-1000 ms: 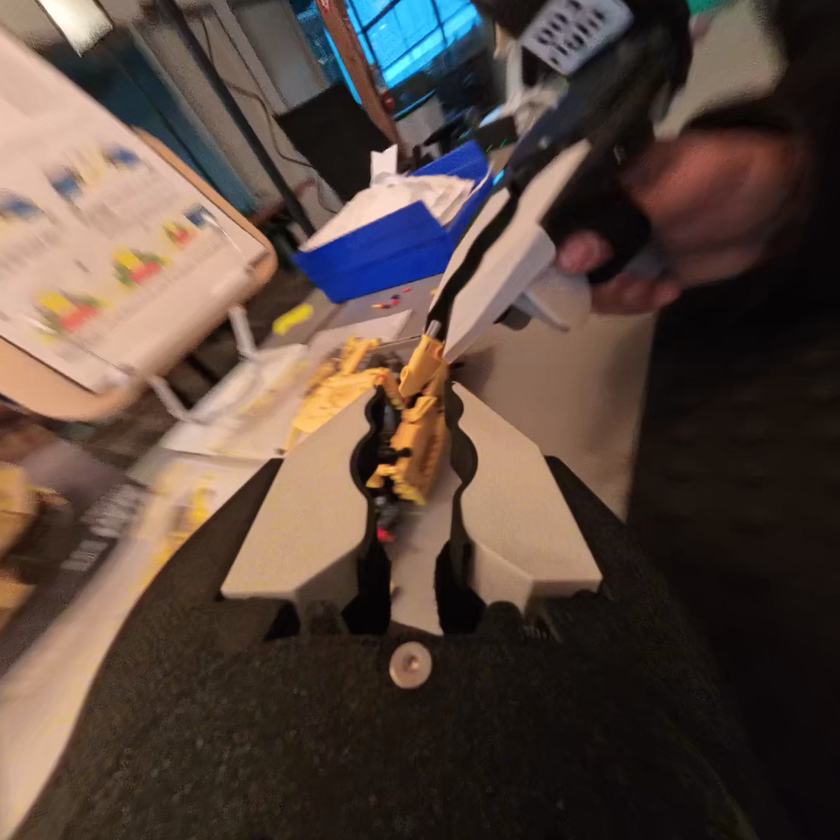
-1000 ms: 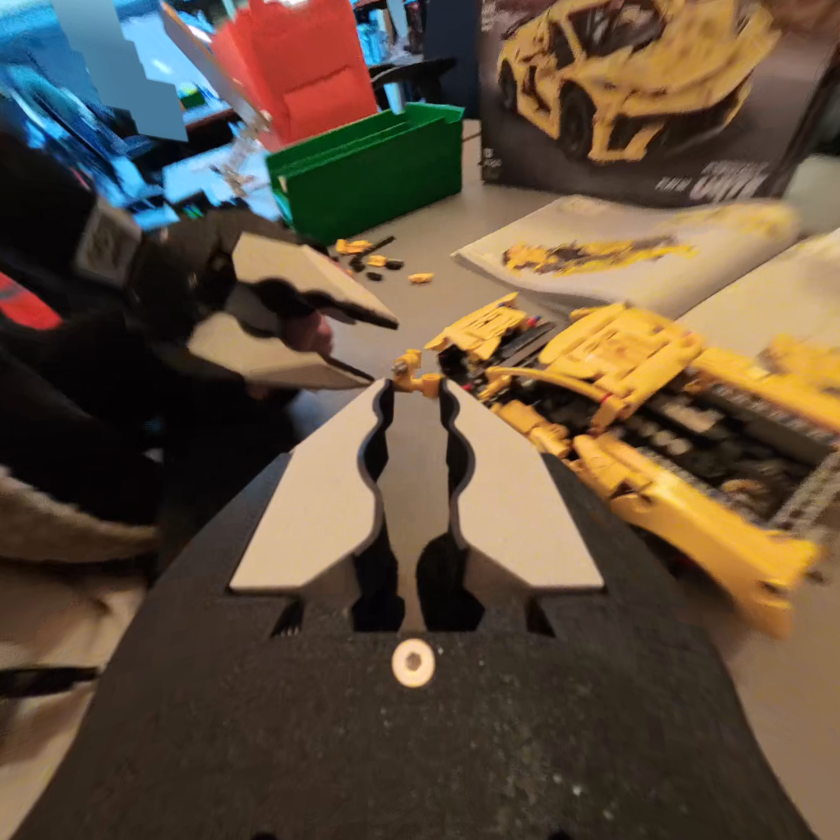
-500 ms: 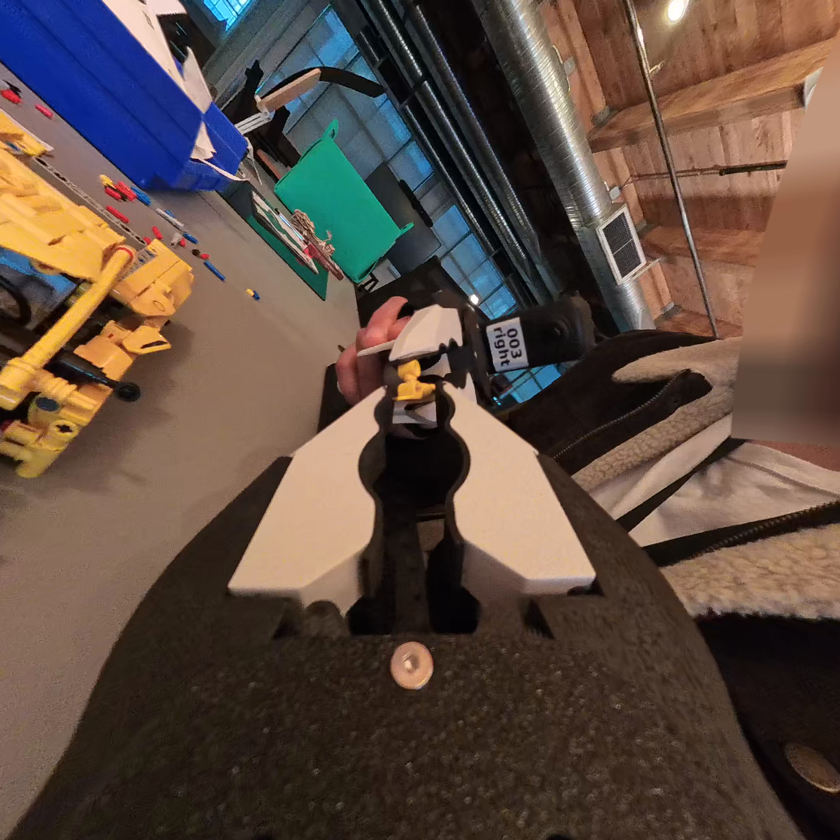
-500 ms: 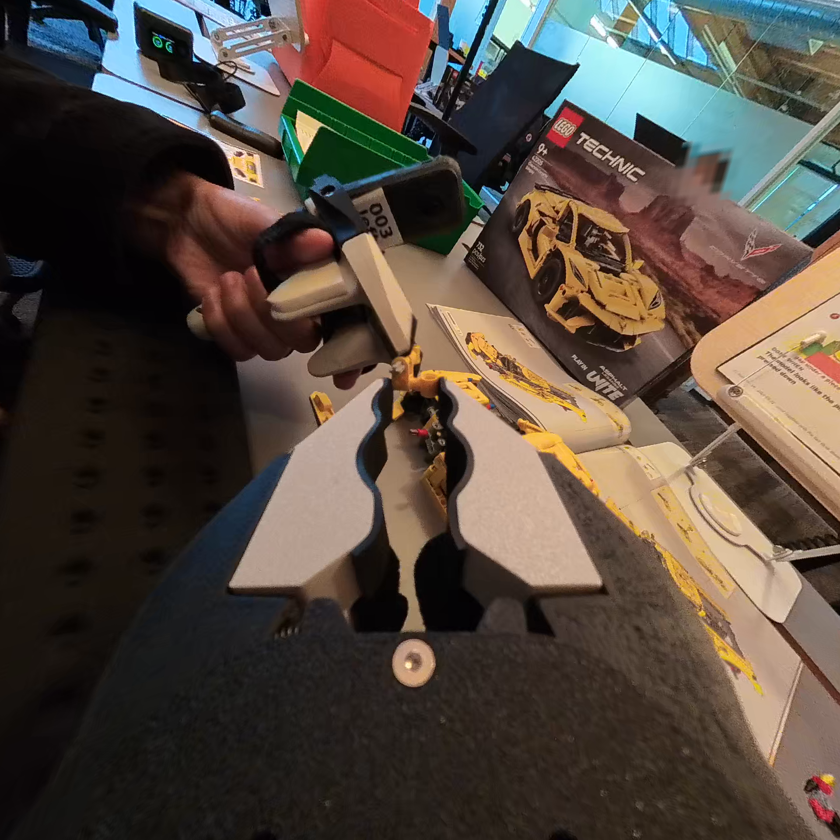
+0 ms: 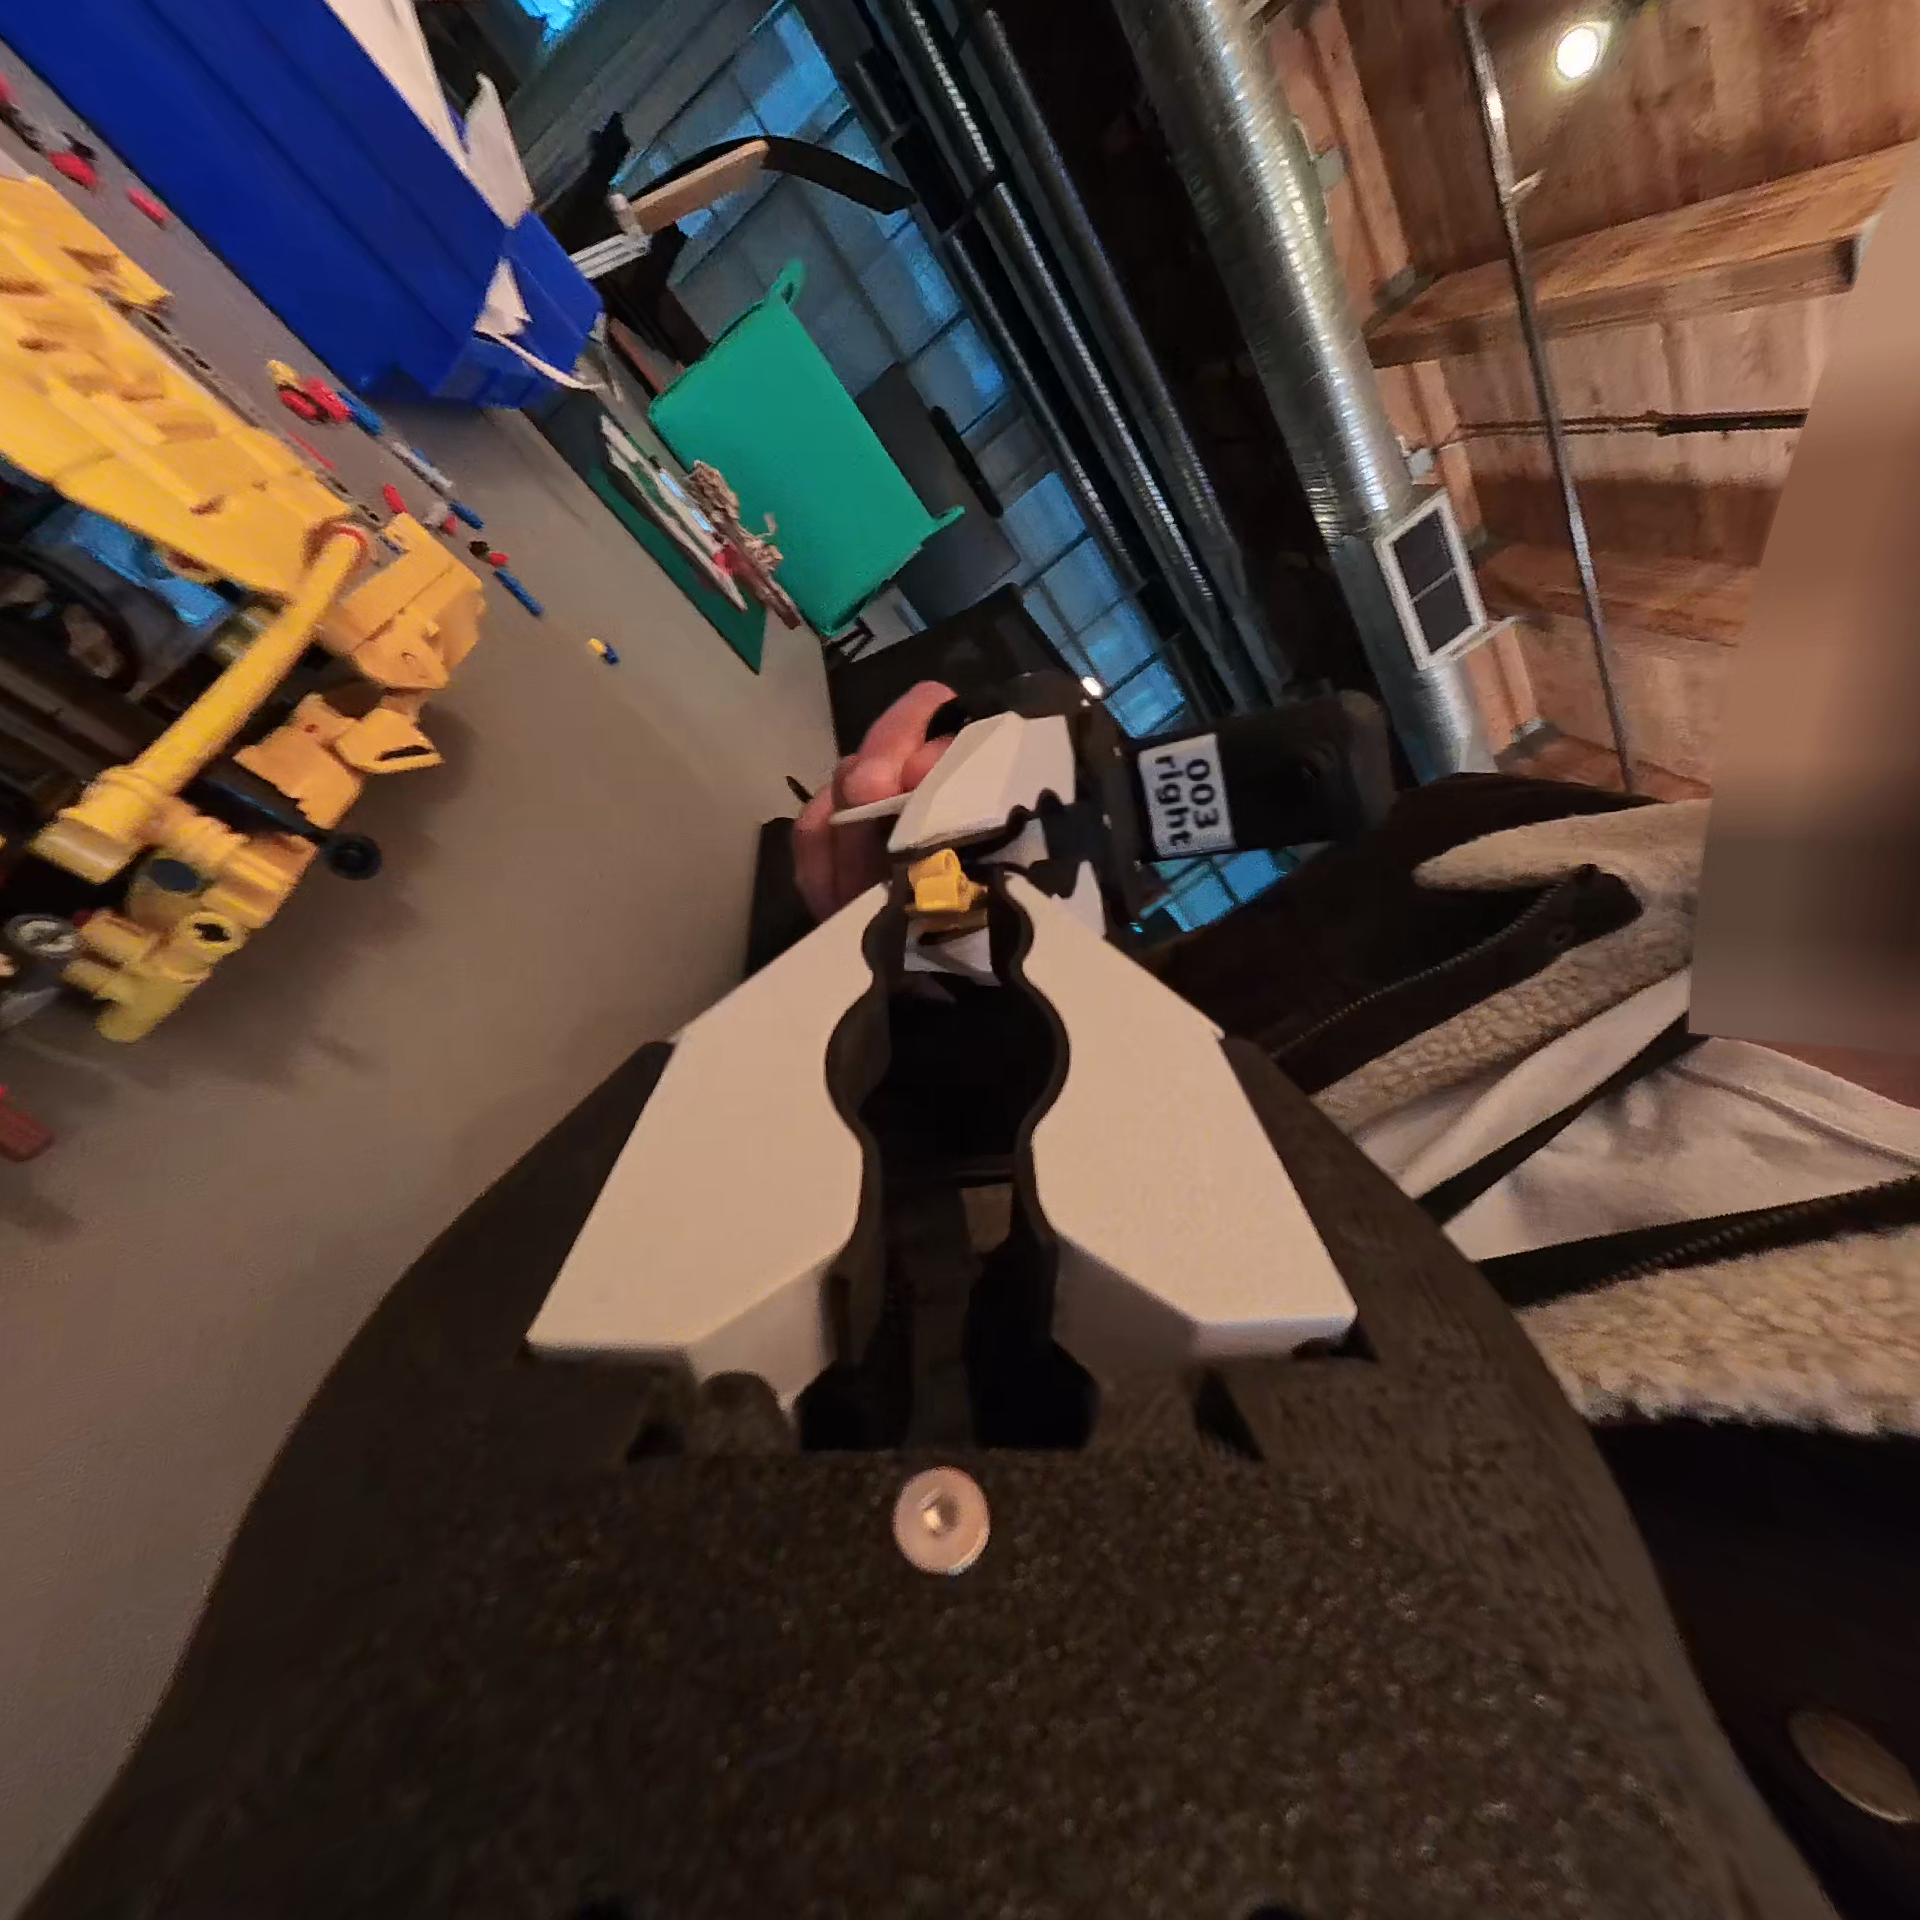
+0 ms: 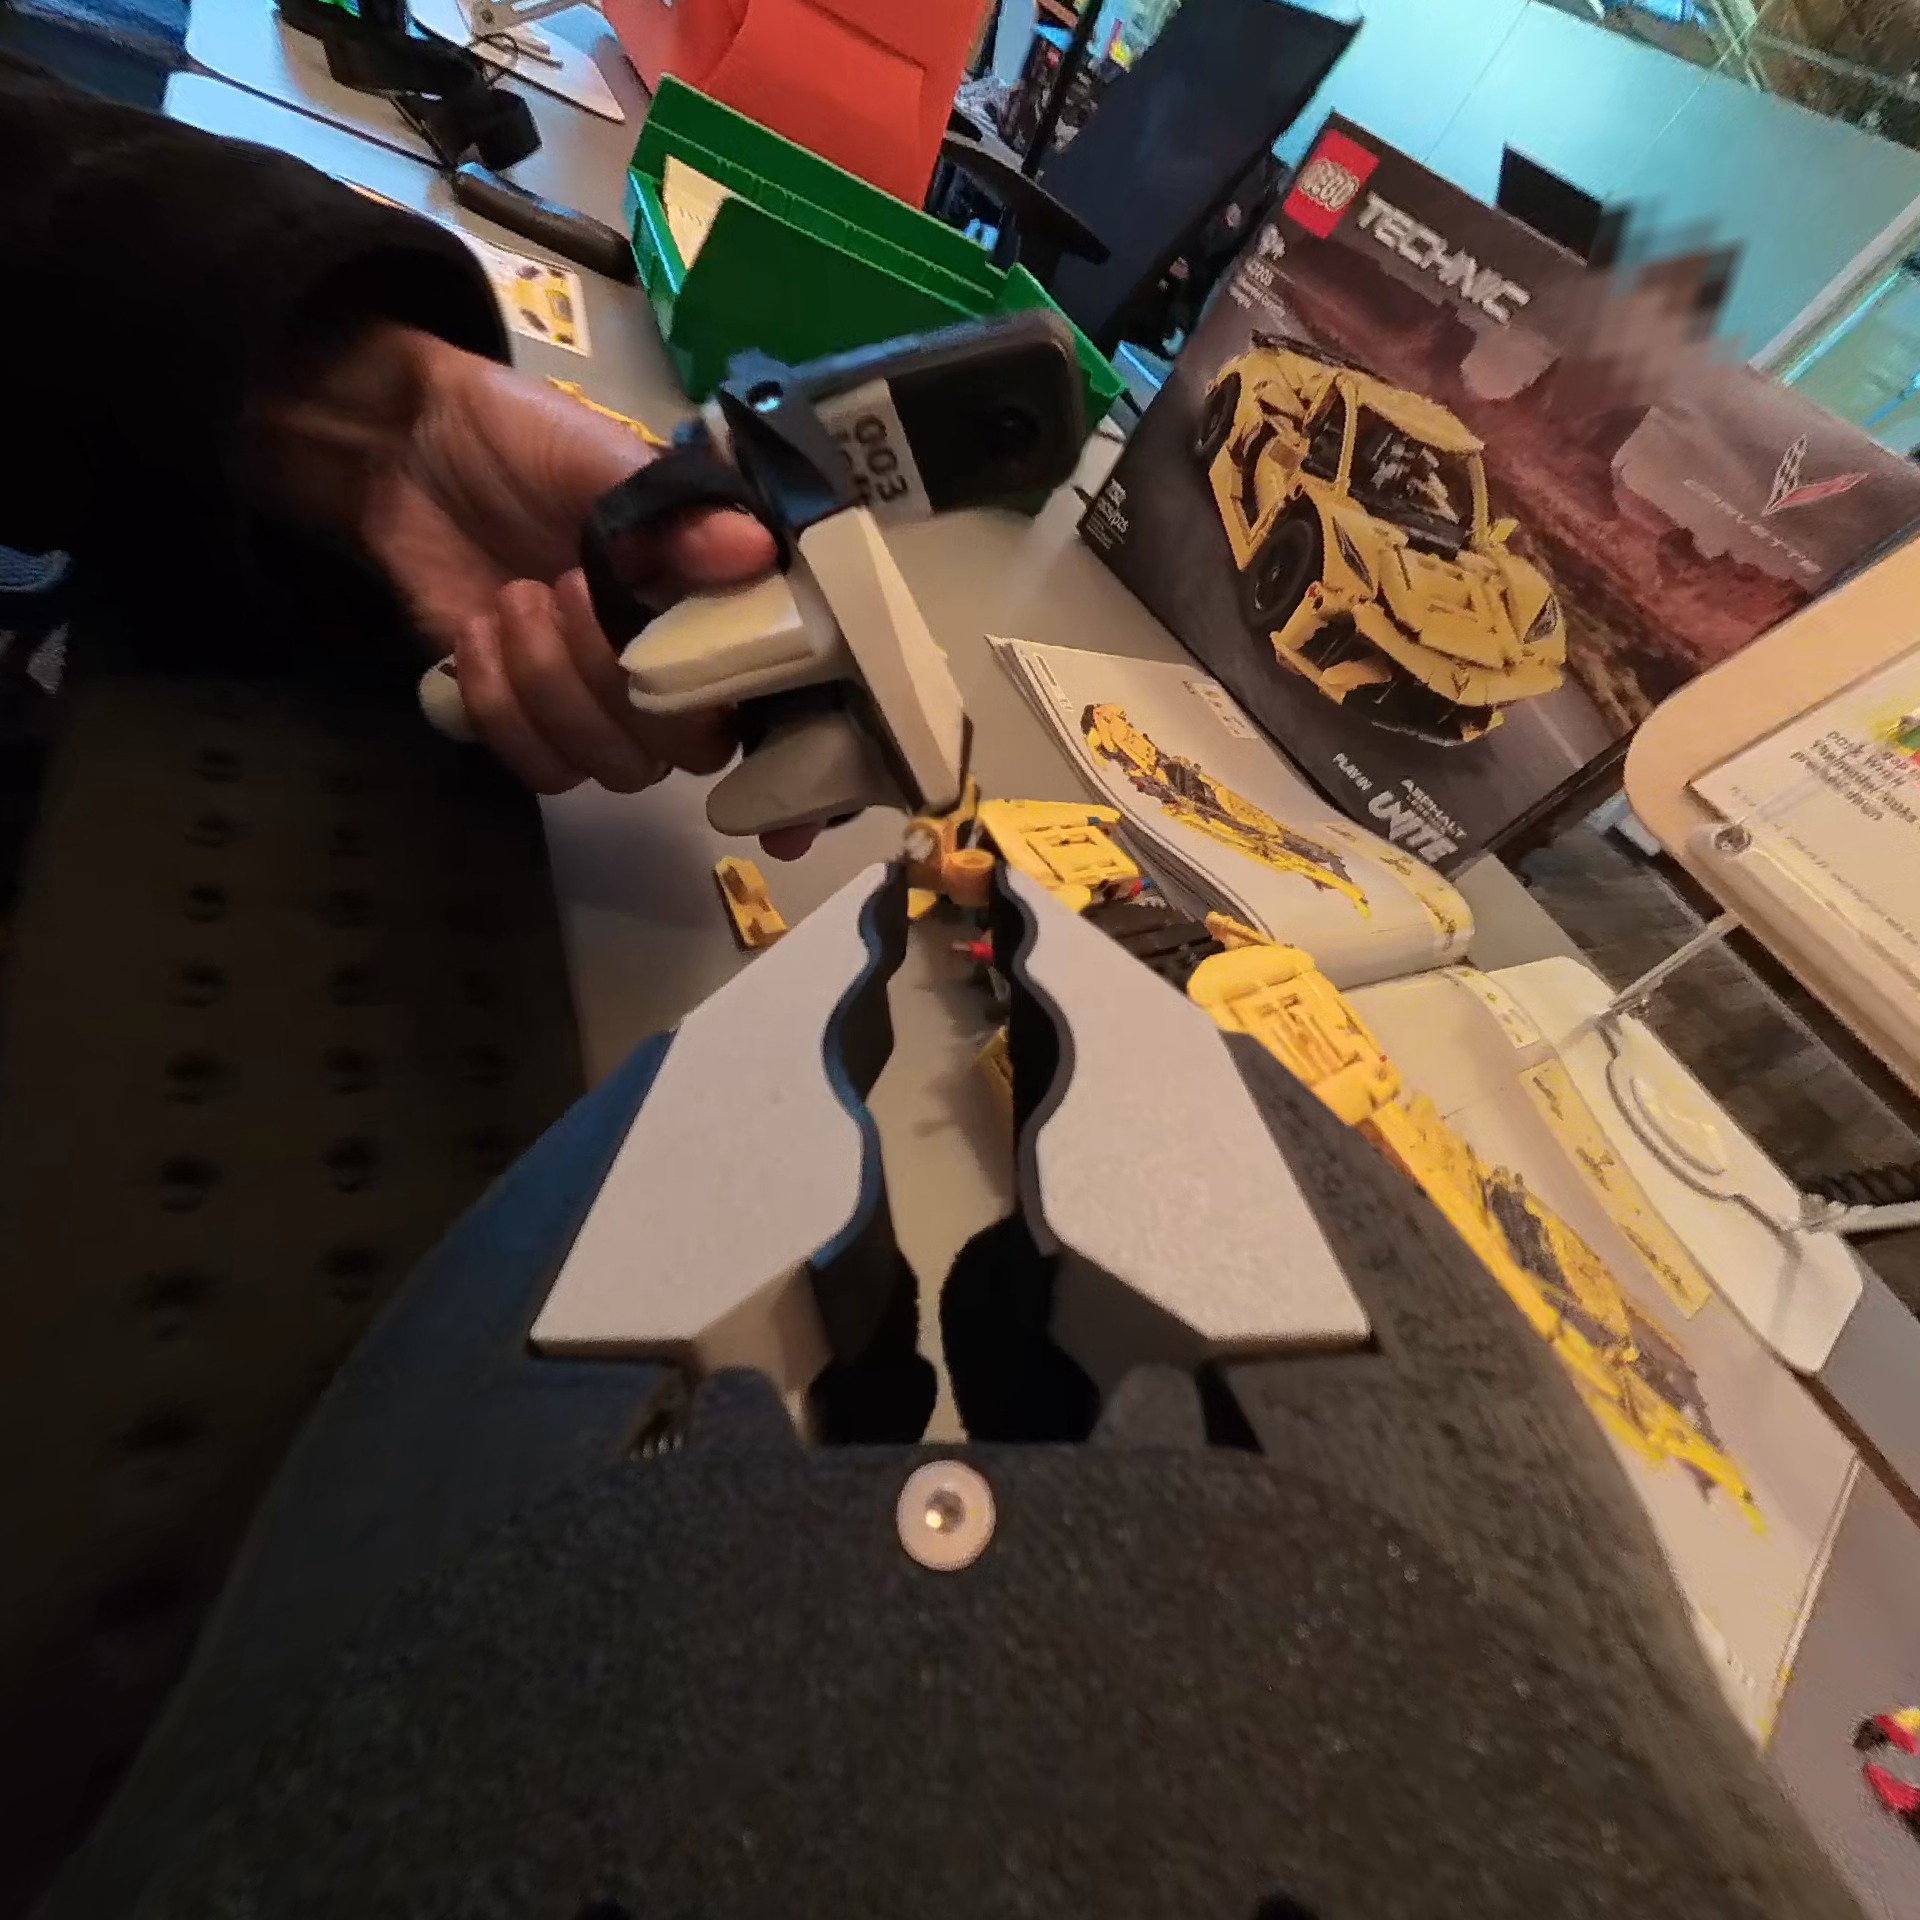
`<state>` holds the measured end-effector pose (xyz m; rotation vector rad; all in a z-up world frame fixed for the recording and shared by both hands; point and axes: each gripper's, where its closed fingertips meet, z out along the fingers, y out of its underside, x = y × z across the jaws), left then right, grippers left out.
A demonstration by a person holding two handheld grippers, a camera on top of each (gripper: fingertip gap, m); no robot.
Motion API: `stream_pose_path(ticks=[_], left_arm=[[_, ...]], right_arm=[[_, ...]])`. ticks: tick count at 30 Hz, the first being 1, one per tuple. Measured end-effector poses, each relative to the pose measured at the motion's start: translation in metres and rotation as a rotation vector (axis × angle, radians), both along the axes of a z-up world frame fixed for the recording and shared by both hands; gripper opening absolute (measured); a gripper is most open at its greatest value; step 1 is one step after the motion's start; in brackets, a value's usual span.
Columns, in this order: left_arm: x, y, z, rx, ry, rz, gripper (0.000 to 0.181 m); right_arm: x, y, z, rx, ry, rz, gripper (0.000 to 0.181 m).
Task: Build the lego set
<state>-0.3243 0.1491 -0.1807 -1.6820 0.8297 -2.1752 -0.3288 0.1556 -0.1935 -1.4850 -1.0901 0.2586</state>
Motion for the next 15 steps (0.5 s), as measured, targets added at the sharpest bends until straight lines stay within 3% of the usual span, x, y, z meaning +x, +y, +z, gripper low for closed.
stream_pose_path(ticks=[4, 8, 11, 15], left_arm=[[-0.006, 0.019, -0.003, 0.049, 0.030, 0.099, 0.017], [-0.009, 0.032, -0.011, 0.238, 0.119, 0.225, 0.018], [-0.007, 0.032, -0.015, 0.317, 0.156, 0.241, 0.018], [-0.009, 0.035, -0.010, 0.304, 0.136, 0.262, 0.018]], right_arm=[[0.025, 0.019, -0.007, -0.033, -0.065, -0.171, 0.016], [0.061, 0.025, -0.041, -0.217, -0.385, -0.324, 0.016], [0.090, 0.005, -0.078, -0.436, -0.631, -0.352, 0.016], [0.108, 0.001, -0.085, -0.428, -0.759, -0.409, 0.016]])
